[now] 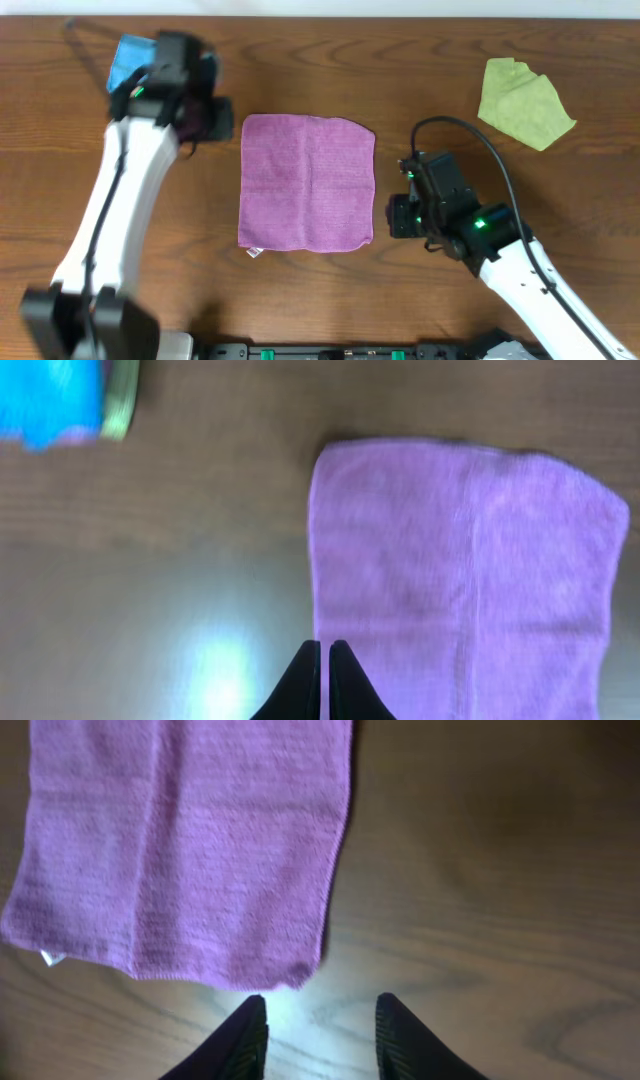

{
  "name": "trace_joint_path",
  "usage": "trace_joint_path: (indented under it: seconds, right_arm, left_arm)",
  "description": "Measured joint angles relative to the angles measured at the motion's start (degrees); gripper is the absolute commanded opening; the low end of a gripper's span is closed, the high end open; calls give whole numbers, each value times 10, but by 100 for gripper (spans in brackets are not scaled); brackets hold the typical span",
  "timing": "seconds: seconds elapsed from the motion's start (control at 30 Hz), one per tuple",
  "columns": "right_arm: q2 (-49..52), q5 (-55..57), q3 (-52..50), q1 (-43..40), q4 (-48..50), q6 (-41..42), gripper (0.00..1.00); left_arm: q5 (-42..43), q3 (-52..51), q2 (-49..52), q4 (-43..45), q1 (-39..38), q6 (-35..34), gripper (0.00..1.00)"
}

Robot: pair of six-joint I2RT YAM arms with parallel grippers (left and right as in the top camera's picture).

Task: Fold the cloth
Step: 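Grasp the purple cloth's bottom left and right corners with both grippers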

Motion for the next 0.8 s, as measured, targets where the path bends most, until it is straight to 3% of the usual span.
trace_joint_path:
  seconds: [0.27, 0.33, 0.47, 0.57, 0.8]
  right_arm:
    - [-1, -90, -47, -32, -3, -27, 39]
    - [-1, -128, -81, -57, 11, -35, 43]
    - [-1, -198, -137, -96, 71, -43, 49]
    - [-1, -243, -171, -109, 125, -45, 54]
    - [11, -288, -193, -109, 157, -42, 57]
  left_arm:
    - [78, -276, -184, 21, 23, -28, 6]
    - [104, -341, -242, 27, 28, -36, 6]
    - [138, -431, -324, 48, 52, -56, 24]
    - [160, -480, -347, 91, 66, -75, 31]
    - [210, -546, -310, 150, 68, -99, 36]
